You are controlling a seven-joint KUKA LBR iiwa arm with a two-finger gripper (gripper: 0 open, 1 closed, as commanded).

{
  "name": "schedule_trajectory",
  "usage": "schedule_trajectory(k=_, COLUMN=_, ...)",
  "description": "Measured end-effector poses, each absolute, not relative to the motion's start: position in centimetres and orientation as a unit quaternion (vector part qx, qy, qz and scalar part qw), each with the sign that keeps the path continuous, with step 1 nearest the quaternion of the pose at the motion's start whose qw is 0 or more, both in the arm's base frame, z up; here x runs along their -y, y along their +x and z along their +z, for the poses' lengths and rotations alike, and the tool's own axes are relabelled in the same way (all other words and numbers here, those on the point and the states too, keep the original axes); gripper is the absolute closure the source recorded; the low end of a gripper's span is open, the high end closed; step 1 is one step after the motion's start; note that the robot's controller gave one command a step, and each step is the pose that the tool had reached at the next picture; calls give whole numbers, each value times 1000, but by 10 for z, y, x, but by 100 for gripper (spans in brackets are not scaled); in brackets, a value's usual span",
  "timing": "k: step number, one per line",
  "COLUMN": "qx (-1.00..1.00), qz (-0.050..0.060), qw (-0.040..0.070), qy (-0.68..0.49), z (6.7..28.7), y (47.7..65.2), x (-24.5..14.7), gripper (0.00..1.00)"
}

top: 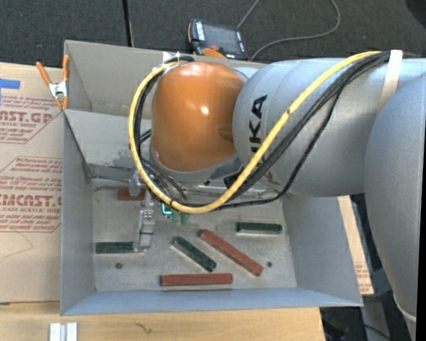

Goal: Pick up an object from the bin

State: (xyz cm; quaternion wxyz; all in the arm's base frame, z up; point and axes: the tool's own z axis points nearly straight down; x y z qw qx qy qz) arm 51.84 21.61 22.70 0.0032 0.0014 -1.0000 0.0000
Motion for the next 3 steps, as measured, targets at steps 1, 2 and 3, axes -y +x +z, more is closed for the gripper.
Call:
schedule_trajectory(k=1, qx=993, qz=0, qw=2, qy=120, z=110, y=537, x=-243, gripper=0)
schedule_trajectory(k=2, qx=993, qz=0, qw=2, qy=122, z=67, y=492, x=-208, gripper=0)
schedule_trajectory(k=3, qx=992, qz=-1, qw=0, qy=122, z=70, y=495, x=-210, gripper=100)
